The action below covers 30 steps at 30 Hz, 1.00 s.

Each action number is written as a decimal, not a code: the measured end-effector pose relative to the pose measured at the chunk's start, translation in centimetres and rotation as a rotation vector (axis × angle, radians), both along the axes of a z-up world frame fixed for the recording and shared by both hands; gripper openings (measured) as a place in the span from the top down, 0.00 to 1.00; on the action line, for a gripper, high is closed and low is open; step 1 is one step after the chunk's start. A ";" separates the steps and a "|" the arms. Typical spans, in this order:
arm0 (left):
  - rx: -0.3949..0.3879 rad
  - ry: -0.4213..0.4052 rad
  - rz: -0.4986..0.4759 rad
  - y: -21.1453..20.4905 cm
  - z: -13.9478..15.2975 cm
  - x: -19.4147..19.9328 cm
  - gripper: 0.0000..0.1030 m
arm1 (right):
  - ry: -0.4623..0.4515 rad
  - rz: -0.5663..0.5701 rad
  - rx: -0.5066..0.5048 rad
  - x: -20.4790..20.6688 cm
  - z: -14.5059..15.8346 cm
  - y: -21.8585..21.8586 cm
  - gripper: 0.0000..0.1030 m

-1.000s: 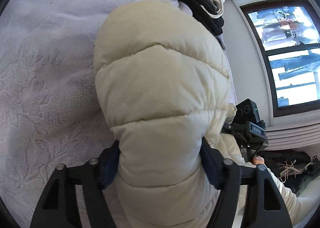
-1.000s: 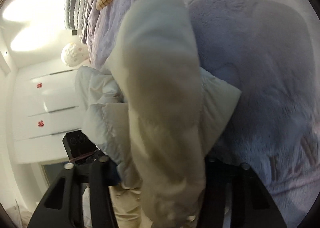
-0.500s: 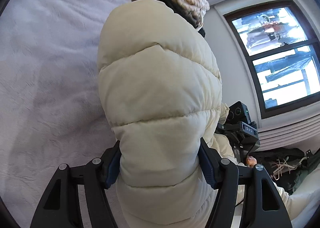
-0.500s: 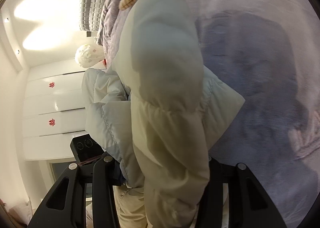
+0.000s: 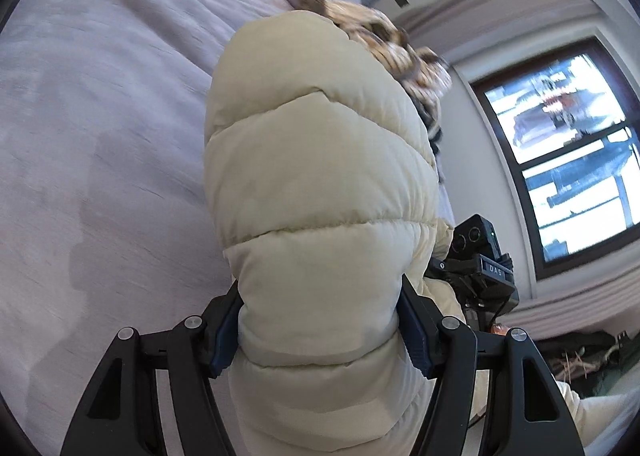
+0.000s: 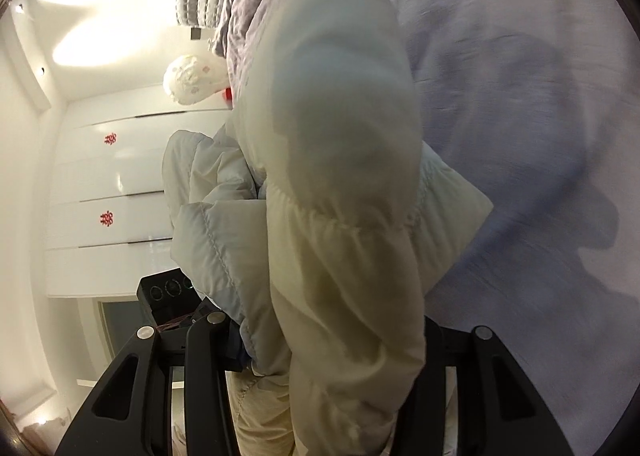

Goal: Fold large clothes

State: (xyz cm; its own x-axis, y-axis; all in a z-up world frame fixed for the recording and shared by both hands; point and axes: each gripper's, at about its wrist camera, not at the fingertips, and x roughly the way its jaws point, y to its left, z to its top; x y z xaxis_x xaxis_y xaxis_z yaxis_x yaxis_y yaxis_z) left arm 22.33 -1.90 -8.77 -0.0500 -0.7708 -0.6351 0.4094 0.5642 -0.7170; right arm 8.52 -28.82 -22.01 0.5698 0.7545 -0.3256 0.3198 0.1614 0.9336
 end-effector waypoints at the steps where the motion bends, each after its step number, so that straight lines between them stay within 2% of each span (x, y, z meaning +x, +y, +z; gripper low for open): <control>1: 0.005 -0.002 0.012 0.8 -0.3 0.9 0.34 | -0.002 0.008 -0.002 0.9 -0.2 0.1 0.53; 6: 0.025 0.020 0.093 3.9 -3.1 5.8 0.34 | -0.014 0.039 -0.025 5.0 -2.0 2.0 0.53; 10: 0.061 0.028 0.135 4.4 -5.7 8.1 0.34 | 0.000 0.053 -0.059 6.9 -3.7 2.9 0.53; 14: 0.137 0.025 0.148 3.8 -8.1 8.7 0.33 | 0.040 0.064 -0.106 6.9 -5.7 2.8 0.51; 15: 0.158 0.016 0.149 3.5 -8.4 8.7 0.30 | 0.045 0.061 -0.111 6.6 -6.1 2.7 0.50; 17: 0.186 0.001 0.155 1.4 -8.2 7.5 0.27 | 0.061 0.051 -0.119 5.9 -6.5 2.6 0.44; 22: 0.275 -0.064 0.143 0.0 -8.3 6.7 0.21 | 0.114 0.046 -0.190 5.5 -3.5 2.6 0.40; 25: 0.300 -0.095 0.131 -0.1 -8.0 6.0 0.21 | 0.140 0.057 -0.301 3.6 -1.3 1.8 0.40; 28: 0.311 -0.101 0.139 0.2 -7.9 5.9 0.21 | 0.156 0.030 -0.425 -0.1 1.5 1.0 0.40; 30: 0.316 -0.097 0.150 0.5 -7.9 5.8 0.21 | 0.146 0.002 -0.499 -2.3 3.8 0.0 0.44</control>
